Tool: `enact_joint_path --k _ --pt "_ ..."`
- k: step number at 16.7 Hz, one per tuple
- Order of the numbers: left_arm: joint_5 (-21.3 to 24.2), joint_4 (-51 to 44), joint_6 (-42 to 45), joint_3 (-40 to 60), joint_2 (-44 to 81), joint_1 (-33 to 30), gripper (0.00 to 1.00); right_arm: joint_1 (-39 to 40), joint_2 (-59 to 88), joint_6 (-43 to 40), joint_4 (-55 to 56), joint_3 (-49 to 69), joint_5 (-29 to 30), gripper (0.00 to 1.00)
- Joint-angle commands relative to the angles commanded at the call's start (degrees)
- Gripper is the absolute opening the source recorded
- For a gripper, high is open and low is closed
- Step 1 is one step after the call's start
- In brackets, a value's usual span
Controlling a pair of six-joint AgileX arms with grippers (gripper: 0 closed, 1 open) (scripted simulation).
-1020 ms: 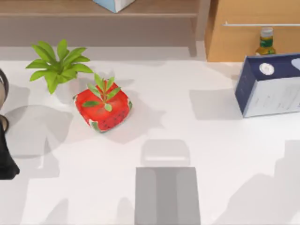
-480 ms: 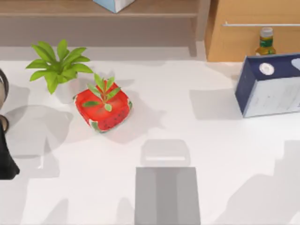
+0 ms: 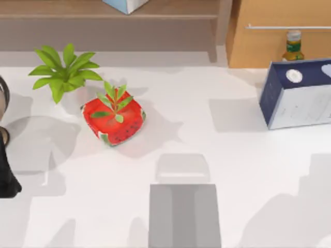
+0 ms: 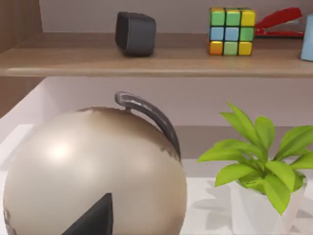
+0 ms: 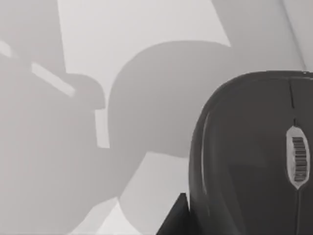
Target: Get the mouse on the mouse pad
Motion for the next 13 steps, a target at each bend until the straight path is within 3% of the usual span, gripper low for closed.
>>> enact_joint_path --k 9,13 --pt "0.0 0.0 0.0 0.0 0.0 0.0 1.0 1.6 -7.0 -1.1 -19.4 11.2 -0.6 0.0" --pt "0.0 0.0 0.0 0.0 0.0 0.0 1.0 2.0 -6.5 -1.1 -21.4 11.2 -0.7 0.0"
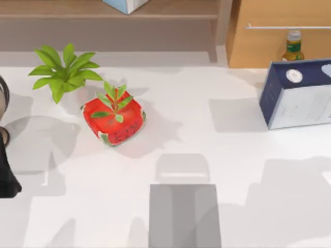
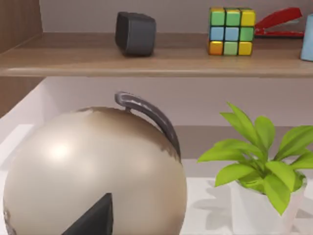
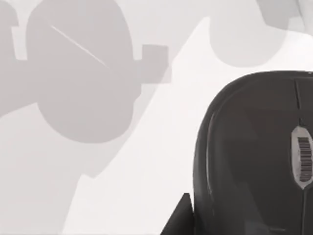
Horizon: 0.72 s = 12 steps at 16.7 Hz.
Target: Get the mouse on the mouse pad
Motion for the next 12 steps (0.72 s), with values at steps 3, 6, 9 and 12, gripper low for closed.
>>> enact_joint_path --k 3,6,9,12 --pt "0.0 0.0 0.0 0.0 0.0 0.0 1.0 -0.3 0.0 0.1 0.1 -0.1 0.0 0.0" --pt "0.0 0.0 0.0 0.0 0.0 0.0 1.0 3.0 1.0 3.8 0.1 0.8 0.2 0.0" --pt "0.0 0.0 0.0 0.0 0.0 0.0 1.0 10.2 3.3 12.7 0.1 2.9 0.5 0.0" --pt "0.0 0.0 0.0 0.0 0.0 0.0 1.0 20.2 6.3 25.6 0.2 5.6 0.7 0.0"
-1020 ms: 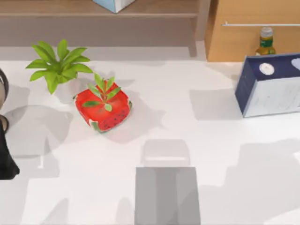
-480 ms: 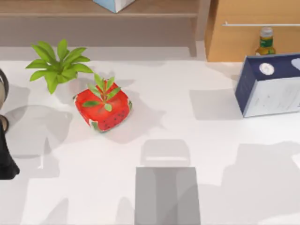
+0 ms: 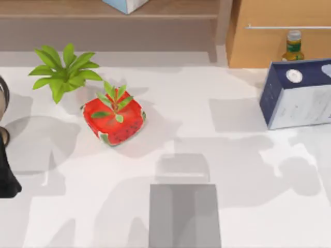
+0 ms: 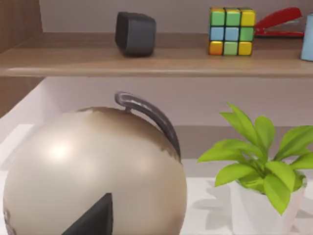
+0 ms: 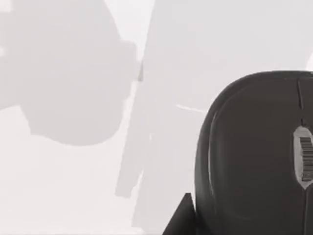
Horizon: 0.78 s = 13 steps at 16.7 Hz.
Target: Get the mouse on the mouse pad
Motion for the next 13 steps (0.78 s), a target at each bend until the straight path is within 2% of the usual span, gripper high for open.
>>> enact_joint_path --k 8,13 --pt "0.0 0.0 0.0 0.0 0.0 0.0 1.0 30.9 8.9 40.7 0.7 7.8 -0.2 0.0" --pt "0.0 0.0 0.0 0.0 0.0 0.0 1.0 46.3 12.7 59.8 1.6 11.5 -0.7 0.0"
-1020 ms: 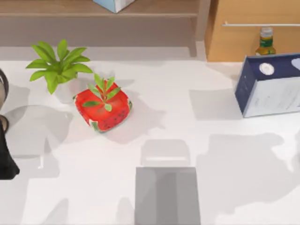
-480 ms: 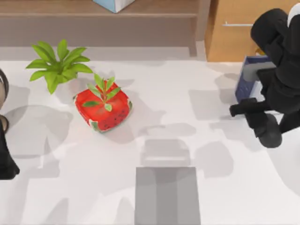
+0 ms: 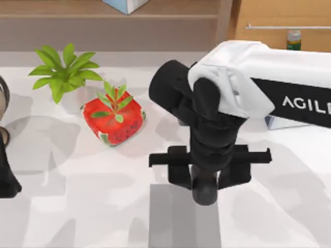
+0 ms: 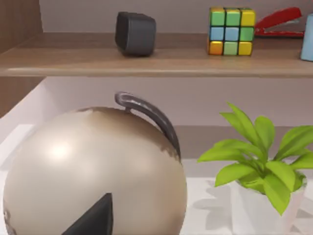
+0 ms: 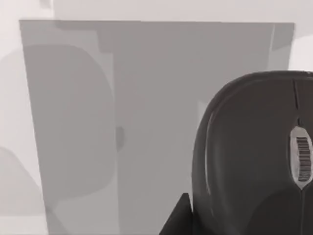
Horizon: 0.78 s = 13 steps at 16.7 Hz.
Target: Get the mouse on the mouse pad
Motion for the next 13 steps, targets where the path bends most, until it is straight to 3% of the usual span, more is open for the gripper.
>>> enact_joint_path --k 4,13 --pt "0.0 0.0 0.0 0.0 0.0 0.0 1.0 5.4 1.2 6.0 0.4 1.3 -0.2 0.0" --pt "0.0 0.0 0.0 0.0 0.0 0.0 1.0 4.9 0.1 7.8 2.6 1.1 -2.1 0.0"
